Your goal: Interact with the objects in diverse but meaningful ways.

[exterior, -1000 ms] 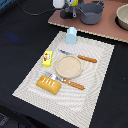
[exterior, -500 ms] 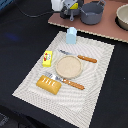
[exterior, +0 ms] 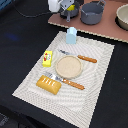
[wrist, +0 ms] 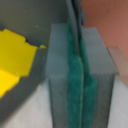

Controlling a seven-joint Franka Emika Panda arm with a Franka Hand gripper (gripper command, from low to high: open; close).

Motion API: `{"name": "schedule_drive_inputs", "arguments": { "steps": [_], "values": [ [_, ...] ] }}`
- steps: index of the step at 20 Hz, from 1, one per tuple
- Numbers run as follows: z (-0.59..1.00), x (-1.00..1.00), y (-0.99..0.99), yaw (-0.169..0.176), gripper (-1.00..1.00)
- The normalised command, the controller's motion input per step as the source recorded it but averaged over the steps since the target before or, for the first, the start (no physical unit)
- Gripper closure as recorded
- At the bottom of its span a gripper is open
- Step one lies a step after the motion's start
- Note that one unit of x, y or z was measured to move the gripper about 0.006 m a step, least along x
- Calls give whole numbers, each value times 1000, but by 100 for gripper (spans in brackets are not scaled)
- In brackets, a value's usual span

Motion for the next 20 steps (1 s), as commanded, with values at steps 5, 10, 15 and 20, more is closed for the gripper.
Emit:
{"name": "schedule_drive_inputs", "arguments": {
  "steps": [5,10,15,20],
  "values": [
    [-39,-24,189,25,100],
    [-2,157,156,1,100],
    [0,282,138,-14,100],
    [66,76,158,-1,-100]
  ]
}}
